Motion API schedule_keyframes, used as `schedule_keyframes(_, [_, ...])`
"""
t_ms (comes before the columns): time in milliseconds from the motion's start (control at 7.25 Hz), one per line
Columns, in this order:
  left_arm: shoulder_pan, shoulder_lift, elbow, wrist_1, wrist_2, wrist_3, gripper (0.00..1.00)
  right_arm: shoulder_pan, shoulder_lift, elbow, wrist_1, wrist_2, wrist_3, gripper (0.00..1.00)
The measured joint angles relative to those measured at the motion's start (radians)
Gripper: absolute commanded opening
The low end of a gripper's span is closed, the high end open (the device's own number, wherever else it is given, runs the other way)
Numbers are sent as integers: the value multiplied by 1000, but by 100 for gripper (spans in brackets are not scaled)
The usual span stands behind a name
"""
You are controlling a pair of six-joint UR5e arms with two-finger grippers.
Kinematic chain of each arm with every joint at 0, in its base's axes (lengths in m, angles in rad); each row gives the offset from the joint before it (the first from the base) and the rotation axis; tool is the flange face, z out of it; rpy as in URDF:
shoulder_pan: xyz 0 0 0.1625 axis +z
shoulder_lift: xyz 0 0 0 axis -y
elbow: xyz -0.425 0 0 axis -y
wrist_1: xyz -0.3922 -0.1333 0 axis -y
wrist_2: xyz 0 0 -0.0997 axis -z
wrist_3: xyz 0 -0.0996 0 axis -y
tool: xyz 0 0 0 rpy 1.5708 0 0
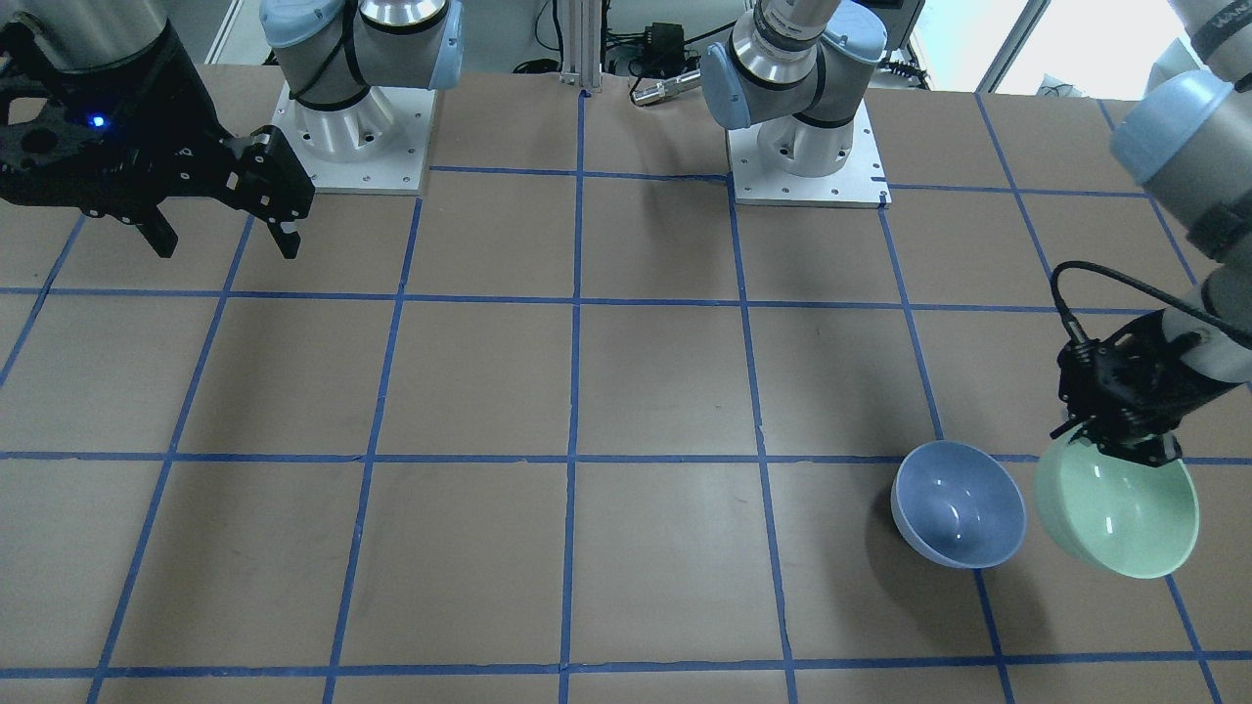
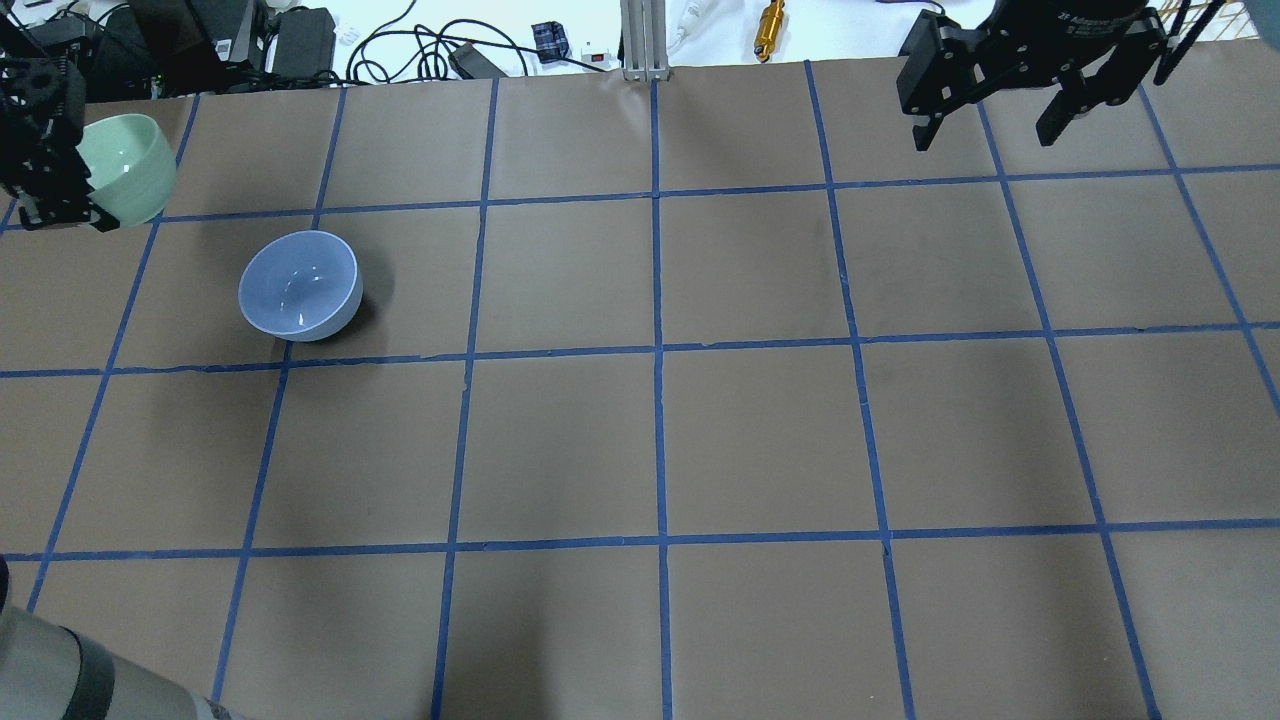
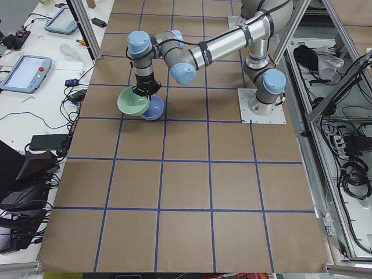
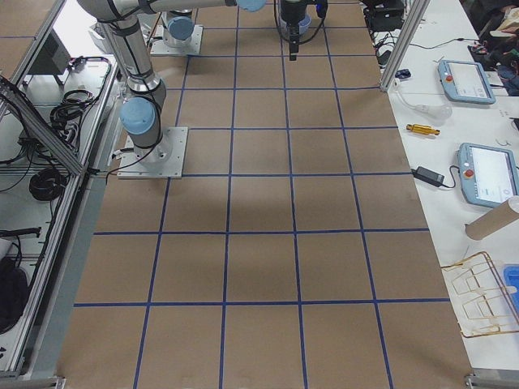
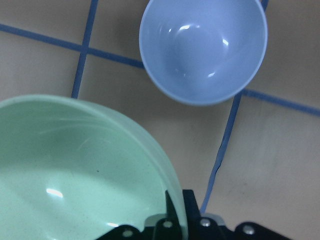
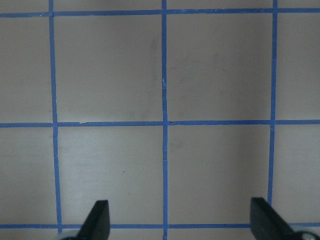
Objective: Stack green bowl on blue bowl
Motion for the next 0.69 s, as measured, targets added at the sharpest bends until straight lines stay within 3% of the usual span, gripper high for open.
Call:
schedule_keyframes(276, [-42,22,-169,171,11,-51,0,0,0,0,0,0,0,100])
schedule_keyframes(552, [-49,15,-261,298,11,-58,0,0,0,0,0,0,0,100])
schedule_keyframes(690, [-49,8,-273,315,8,-63,94,0,0,0,0,-1,-1,100])
